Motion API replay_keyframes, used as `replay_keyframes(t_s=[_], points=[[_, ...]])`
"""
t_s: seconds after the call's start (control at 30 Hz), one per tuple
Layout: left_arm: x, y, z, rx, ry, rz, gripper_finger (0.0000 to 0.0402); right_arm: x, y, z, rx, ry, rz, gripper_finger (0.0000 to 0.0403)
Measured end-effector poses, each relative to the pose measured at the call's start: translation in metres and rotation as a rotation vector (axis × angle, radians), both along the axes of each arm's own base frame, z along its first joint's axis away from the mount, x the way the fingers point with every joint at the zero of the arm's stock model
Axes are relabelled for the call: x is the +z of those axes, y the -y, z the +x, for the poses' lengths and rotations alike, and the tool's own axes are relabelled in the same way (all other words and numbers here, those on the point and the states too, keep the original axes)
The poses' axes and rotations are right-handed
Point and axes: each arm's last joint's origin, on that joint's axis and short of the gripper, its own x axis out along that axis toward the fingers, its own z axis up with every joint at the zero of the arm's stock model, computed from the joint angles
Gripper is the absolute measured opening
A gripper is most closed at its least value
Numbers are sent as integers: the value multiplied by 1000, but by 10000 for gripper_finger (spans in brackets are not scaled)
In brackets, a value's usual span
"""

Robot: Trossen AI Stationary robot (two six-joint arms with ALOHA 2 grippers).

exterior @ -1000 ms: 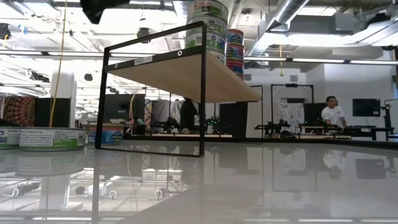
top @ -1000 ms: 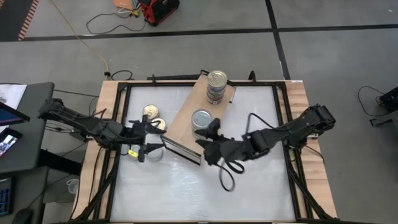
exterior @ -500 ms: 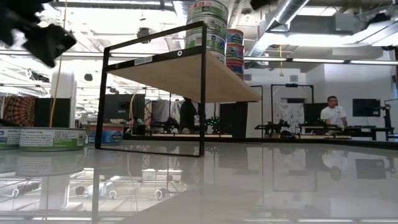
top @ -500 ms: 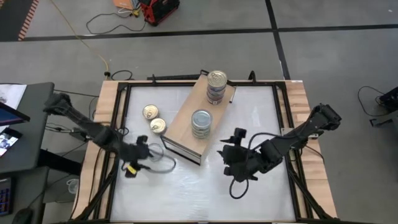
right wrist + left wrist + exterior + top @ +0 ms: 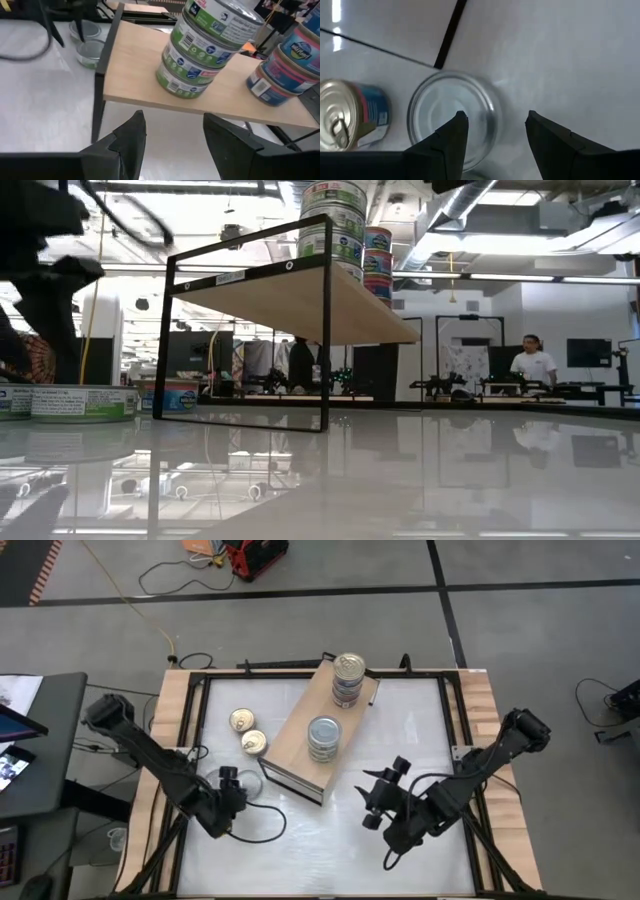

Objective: Stack canned seafood by type on shelf
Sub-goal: Stack the green tuna can on top of the other green tuna can

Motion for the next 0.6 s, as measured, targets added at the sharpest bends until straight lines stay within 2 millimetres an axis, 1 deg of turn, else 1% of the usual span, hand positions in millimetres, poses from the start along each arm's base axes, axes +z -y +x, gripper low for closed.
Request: replay_keyframes(t_s=[0.2,0.3,0.37,0.43,0.6], points=[[-22,3,4,35,-81,116,186,-2,-3,1,-1,15,15,232],[-32,4,5,42,-120,168,171,-2,-3,1,-10,27,29,232],[-36,6,6,40,-137,199,150,-2,-3,1,-10,27,29,232],[-39,11,6,31,-150,237,120,-2,-3,1,-11,29,32,232],[-38,23,9,1,-172,282,27,-2,-3,1,-13,32,36,232]])
